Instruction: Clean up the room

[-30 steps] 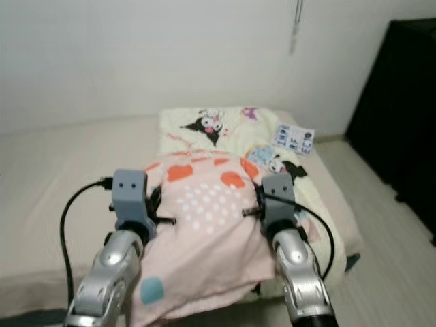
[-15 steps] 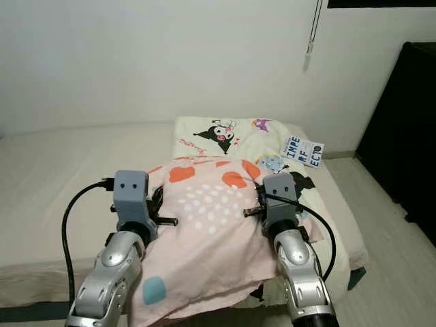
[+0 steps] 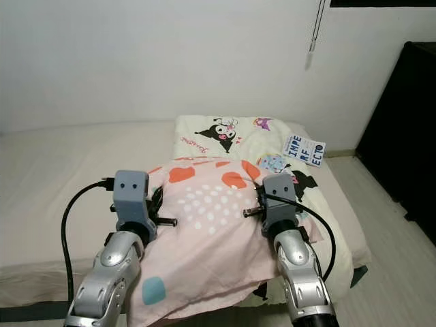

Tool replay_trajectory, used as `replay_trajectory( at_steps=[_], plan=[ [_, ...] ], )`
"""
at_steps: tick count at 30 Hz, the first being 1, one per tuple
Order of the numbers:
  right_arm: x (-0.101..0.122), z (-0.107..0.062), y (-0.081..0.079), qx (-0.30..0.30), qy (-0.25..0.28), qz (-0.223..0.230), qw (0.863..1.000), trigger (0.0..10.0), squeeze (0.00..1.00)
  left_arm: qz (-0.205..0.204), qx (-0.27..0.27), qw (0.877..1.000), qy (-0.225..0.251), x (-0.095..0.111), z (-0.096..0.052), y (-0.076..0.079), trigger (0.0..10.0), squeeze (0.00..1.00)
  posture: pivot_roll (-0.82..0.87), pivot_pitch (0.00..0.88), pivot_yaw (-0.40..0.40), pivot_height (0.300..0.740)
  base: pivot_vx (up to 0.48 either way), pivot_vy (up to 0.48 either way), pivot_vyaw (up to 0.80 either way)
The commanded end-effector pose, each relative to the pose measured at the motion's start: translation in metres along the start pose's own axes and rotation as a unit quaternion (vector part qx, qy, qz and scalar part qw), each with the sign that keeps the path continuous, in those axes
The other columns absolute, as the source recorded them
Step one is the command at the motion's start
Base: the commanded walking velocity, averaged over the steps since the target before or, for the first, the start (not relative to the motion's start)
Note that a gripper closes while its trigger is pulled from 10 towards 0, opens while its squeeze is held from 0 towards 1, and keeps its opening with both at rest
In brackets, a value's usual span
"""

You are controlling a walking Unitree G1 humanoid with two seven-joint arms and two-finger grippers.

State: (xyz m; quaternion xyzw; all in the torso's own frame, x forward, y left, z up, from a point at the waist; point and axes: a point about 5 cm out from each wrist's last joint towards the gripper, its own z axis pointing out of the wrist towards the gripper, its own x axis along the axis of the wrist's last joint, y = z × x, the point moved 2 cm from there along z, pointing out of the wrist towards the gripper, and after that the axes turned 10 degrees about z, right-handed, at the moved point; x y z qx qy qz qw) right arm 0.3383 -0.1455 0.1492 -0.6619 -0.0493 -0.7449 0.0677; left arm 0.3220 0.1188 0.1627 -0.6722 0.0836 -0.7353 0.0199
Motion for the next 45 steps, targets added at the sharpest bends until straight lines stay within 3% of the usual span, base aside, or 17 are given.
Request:
replay_trajectory(
  at_steps=[1, 8, 10, 33, 39, 45],
  plan=[
    [0.0068, 0.001, -0.0009, 0.002, 0.023, -0.009, 1.0, 10.0, 0.0, 0.025, 0.0, 1.0, 0.017, 0.0079, 0.0014, -0.0013, 10.0, 0.0, -0.01, 0.119, -0.001, 0.74, 0.0, -0.48, 0.8],
    [0.0076, 0.0021, -0.0025, 0.002, 0.023, -0.011, 1.0, 10.0, 0.0, 0.026, 0.005, 1.0, 0.012, 0.0067, 0.0027, -0.001, 10.0, 0.0, -0.01, 0.121, 0.0, 0.74, 0.0, -0.48, 0.8],
    [0.0087, 0.001, -0.0007, -0.004, 0.031, 0.007, 0.999, 10.0, 0.0, 0.012, 0.01, 1.0, 0.01, 0.0058, 0.0025, -0.0029, 10.0, 0.0, -0.02, 0.121, 0.0, 0.74, 0.0, 0.0, 0.0],
    [0.0073, -0.0004, 0.0027, -0.008, 0.027, 0.007, 1.0, 10.0, 0.0, 0.019, -0.019, 1.0, -0.003, 0.003, 0.0042, 0.0012, 10.0, 0.0, -0.01, 0.119, 0.005, 0.74, 0.0, 0.0, 0.0],
    [0.0068, -0.0013, 0.0013, -0.009, 0.029, 0.012, 0.999, 10.0, 0.0, 0.043, -0.046, 0.998, -0.019, -0.0013, 0.0037, 0.0022, 10.0, 0.0, -0.01, 0.118, 0.012, 0.74, 0.0, 0.464, 0.0],
    [0.0058, -0.0034, 0.0028, -0.011, 0.029, 0.013, 0.999, 10.0, 0.0, 0.029, -0.04, 0.999, 0.005, 0.0049, 0.0029, 0.0038, 10.0, 0.0, -0.01, 0.115, 0.012, 0.74, 0.0, 0.218, 0.0]
  ],
)
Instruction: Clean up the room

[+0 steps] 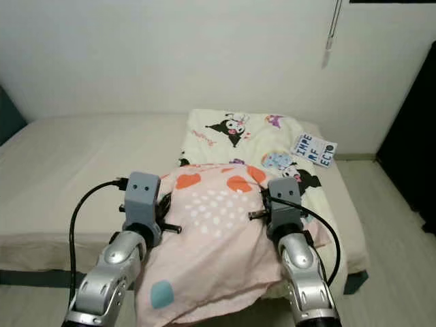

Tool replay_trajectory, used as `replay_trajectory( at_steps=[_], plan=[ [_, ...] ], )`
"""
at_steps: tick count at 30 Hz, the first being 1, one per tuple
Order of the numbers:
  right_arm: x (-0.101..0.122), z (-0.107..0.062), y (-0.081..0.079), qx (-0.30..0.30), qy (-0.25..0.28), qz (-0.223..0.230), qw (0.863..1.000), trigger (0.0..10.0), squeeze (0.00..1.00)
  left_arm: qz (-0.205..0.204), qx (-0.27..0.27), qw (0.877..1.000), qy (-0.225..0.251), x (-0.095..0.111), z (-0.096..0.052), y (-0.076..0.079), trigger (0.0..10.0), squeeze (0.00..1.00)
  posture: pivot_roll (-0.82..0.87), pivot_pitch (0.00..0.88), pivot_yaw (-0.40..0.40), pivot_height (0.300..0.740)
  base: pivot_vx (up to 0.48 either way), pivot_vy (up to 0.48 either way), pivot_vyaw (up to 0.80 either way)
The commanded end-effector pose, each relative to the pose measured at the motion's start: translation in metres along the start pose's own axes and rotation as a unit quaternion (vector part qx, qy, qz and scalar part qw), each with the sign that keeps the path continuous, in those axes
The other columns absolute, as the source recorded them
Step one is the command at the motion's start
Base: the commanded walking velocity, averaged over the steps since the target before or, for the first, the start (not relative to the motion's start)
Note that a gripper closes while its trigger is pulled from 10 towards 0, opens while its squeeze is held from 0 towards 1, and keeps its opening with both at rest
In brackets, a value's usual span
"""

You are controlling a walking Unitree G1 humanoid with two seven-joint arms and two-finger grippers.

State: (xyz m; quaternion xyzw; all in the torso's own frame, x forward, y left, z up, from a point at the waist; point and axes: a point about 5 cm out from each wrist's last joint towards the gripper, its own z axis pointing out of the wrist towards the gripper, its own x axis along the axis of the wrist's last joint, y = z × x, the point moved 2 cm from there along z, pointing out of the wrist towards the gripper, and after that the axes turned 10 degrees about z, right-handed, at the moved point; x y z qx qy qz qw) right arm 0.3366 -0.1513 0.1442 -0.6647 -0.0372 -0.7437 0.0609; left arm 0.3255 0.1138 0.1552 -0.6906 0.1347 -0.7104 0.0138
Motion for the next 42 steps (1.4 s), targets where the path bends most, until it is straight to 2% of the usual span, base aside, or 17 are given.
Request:
replay_trajectory(
  at_steps=[1, 8, 21, 23, 25, 32, 42],
  plan=[
    [0.01, -0.001, -0.003, 0.003, 0.031, 0.01, 0.999, 10.0, 0.0, -0.001, 0.004, 0.999, 0.039, 0.014, -0.002, -0.002, 10.0, 0.0, -0.01, 0.113, 0.011, 0.74, 0.0, 0.0, 0.0],
    [0.01, 0.0, -0.004, 0.005, 0.031, 0.012, 0.999, 10.0, 0.0, -0.003, 0.003, 0.999, 0.054, 0.018, -0.005, -0.002, 10.0, 0.0, -0.01, 0.111, 0.009, 0.74, 0.0, 0.0, 0.0],
    [0.009, -0.001, -0.004, 0.006, 0.031, 0.013, 0.999, 10.0, 0.0, 0.009, 0.009, 0.999, 0.041, 0.013, -0.007, -0.002, 10.0, 0.0, -0.01, 0.113, 0.007, 0.74, 0.0, 0.0, 0.0],
    [0.009, -0.001, -0.001, -0.009, 0.037, -0.004, 0.999, 10.0, 0.0, 0.031, 0.025, 0.999, 0.031, 0.008, -0.007, -0.006, 10.0, 0.0, -0.01, 0.112, 0.008, 0.74, 0.0, 0.0, 0.0],
    [0.009, -0.001, 0.002, -0.021, 0.042, -0.019, 0.999, 10.0, 0.0, 0.039, 0.026, 0.998, 0.04, 0.008, -0.007, -0.007, 10.0, 0.0, -0.01, 0.112, 0.009, 0.74, 0.0, 0.0, 0.0],
    [0.007, -0.004, 0.007, -0.027, 0.031, -0.013, 0.999, 10.0, 0.0, 0.022, 0.006, 0.999, 0.049, 0.011, -0.008, 0.001, 10.0, 0.0, -0.02, 0.114, 0.012, 0.74, 0.0, 0.0, 0.0],
    [0.006, -0.006, 0.01, -0.034, 0.032, -0.005, 0.999, 10.0, 0.0, 0.021, -0.004, 0.998, 0.058, 0.014, -0.007, 0.005, 10.0, 0.0, -0.02, 0.113, 0.013, 0.74, 0.0, 0.0, 0.0]
  ],
)
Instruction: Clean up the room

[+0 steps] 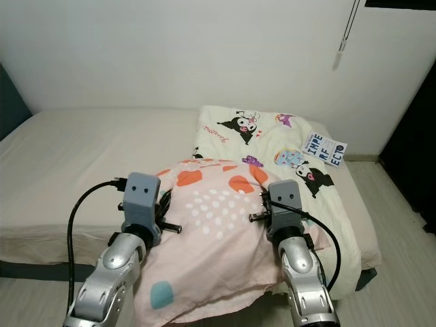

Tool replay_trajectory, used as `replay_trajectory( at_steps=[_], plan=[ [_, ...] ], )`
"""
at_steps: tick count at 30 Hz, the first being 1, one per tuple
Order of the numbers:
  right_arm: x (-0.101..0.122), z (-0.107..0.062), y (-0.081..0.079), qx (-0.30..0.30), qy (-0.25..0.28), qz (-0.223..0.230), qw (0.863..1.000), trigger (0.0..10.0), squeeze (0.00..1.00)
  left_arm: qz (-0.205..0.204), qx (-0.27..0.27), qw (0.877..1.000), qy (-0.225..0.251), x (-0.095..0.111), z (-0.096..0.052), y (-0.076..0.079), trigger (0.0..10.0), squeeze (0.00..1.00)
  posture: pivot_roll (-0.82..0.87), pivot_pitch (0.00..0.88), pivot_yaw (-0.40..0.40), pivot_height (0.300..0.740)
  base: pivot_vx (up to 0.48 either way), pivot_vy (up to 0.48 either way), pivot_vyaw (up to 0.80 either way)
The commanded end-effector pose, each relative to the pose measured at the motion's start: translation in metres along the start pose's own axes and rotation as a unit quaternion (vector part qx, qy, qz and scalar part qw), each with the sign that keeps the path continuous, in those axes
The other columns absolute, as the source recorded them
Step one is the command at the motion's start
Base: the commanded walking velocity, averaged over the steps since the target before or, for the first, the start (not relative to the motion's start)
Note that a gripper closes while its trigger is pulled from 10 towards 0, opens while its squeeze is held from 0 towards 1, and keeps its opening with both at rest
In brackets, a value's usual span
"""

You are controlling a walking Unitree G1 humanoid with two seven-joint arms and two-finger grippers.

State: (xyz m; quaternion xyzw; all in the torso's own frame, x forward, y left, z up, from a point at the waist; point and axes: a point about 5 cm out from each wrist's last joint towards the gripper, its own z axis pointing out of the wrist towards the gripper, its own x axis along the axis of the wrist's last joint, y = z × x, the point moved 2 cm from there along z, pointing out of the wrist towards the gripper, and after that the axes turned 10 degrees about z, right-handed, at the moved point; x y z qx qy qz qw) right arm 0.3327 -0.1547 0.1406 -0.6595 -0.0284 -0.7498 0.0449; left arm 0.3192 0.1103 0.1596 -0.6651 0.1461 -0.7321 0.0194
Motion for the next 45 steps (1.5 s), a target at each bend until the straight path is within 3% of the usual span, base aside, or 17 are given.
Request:
replay_trajectory(
  at_steps=[1, 12, 45],
  plan=[
    [0.0099, -0.0007, 0.0095, -0.02, 0.029, 0.002, 0.999, 10.0, 0.0, 0.007, -0.004, 1.0, 0.029, 0.0091, -0.0004, 0.0019, 10.0, 0.0, -0.02, 0.113, 0.014, 0.74, 0.0, 0.0, 0.0],
    [0.0116, 0.0004, 0.0111, -0.021, 0.033, 0.003, 0.999, 10.0, 0.0, 0.0, 0.001, 0.999, 0.036, 0.0114, 0.0009, -0.0007, 10.0, 0.0, -0.02, 0.116, 0.012, 0.74, 0.0, 0.0, 0.0],
    [0.0133, 0.0016, 0.0088, -0.008, 0.033, 0.002, 0.999, 10.0, 0.0, -0.02, 0.006, 0.999, 0.044, 0.0126, -0.0014, -0.0033, 10.0, 0.0, -0.03, 0.1, 0.0, 0.74, 0.395, 0.0, 0.0]
  ],
)
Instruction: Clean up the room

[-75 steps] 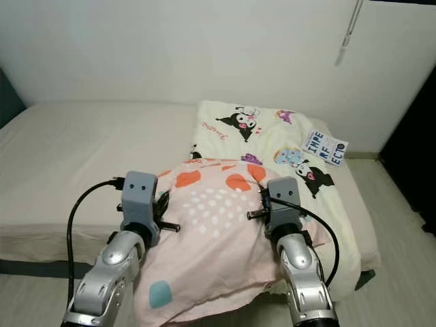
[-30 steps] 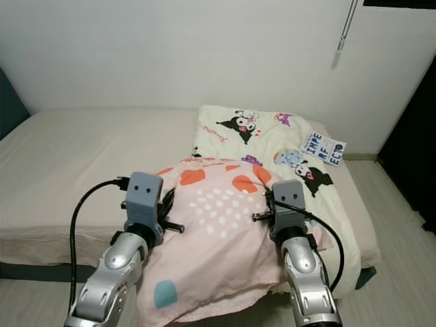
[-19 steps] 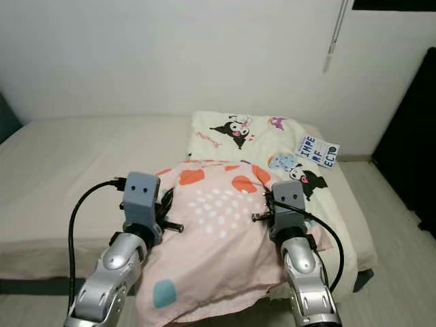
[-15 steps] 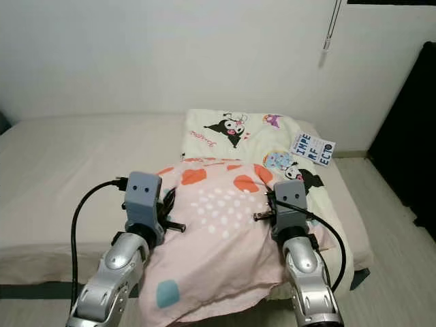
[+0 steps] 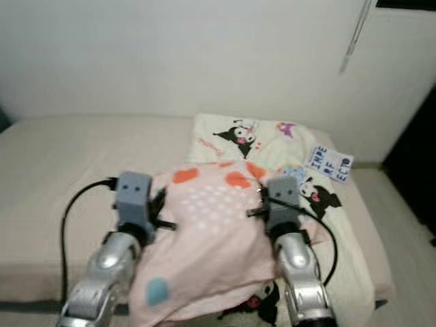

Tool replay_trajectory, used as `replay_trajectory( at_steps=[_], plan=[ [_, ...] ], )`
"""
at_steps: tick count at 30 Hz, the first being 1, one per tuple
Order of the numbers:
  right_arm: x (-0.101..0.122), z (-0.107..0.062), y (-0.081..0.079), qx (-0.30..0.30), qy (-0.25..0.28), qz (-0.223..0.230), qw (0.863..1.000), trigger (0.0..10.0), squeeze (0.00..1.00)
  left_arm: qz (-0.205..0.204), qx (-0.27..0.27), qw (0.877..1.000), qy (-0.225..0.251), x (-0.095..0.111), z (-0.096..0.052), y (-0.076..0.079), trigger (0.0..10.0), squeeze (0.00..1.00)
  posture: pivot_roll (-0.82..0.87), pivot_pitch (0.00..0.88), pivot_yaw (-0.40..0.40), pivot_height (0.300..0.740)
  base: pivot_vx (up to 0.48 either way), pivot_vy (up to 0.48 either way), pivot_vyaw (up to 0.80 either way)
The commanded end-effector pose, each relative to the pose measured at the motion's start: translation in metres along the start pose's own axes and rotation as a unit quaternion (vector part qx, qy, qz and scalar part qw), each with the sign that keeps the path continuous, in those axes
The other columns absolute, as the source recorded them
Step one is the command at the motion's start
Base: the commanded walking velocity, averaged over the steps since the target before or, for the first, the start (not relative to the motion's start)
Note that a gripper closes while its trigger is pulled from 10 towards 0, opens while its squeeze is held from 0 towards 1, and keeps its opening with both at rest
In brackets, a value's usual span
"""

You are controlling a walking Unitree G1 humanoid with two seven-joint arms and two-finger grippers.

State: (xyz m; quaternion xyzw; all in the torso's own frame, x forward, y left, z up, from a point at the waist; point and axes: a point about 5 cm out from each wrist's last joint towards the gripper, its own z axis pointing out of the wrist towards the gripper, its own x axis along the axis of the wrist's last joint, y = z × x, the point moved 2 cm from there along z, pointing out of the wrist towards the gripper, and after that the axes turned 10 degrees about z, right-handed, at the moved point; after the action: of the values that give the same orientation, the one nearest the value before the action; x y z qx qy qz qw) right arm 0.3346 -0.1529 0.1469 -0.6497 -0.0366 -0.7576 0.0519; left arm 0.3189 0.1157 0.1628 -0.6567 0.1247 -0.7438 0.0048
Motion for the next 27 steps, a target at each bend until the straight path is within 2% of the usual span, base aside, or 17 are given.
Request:
replay_trajectory(
  at_steps=[1, 9, 24, 27],
  plan=[
    [0.0074, -0.0012, 0.0106, -0.019, 0.021, 0.003, 1.0, 10.0, 0.0, 0.004, -0.002, 1.0, 0.028, 0.0105, 0.0, 0.003, 10.0, 0.0, -0.03, 0.1, 0.0, 0.74, 0.379, 0.0, 0.0],
    [0.0069, -0.001, 0.0099, -0.019, 0.02, 0.003, 1.0, 10.0, 0.0, 0.008, -0.001, 1.0, 0.027, 0.0105, 0.0005, 0.0012, 10.0, 0.0, -0.02, 0.105, -0.001, 0.74, 0.348, 0.0, 0.0],
    [0.006, -0.0013, 0.0114, -0.025, 0.02, 0.005, 0.999, 10.0, 0.0, 0.023, -0.015, 0.999, 0.028, 0.0095, 0.001, 0.0033, 10.0, 0.0, -0.02, 0.109, 0.004, 0.74, 0.0, 0.0, 0.0],
    [0.0063, -0.0014, 0.0117, -0.026, 0.021, 0.005, 0.999, 10.0, 0.0, 0.023, -0.017, 0.999, 0.03, 0.0098, 0.0012, 0.0035, 10.0, 0.0, -0.02, 0.109, 0.006, 0.74, 0.0, 0.285, 0.0]
  ],
)
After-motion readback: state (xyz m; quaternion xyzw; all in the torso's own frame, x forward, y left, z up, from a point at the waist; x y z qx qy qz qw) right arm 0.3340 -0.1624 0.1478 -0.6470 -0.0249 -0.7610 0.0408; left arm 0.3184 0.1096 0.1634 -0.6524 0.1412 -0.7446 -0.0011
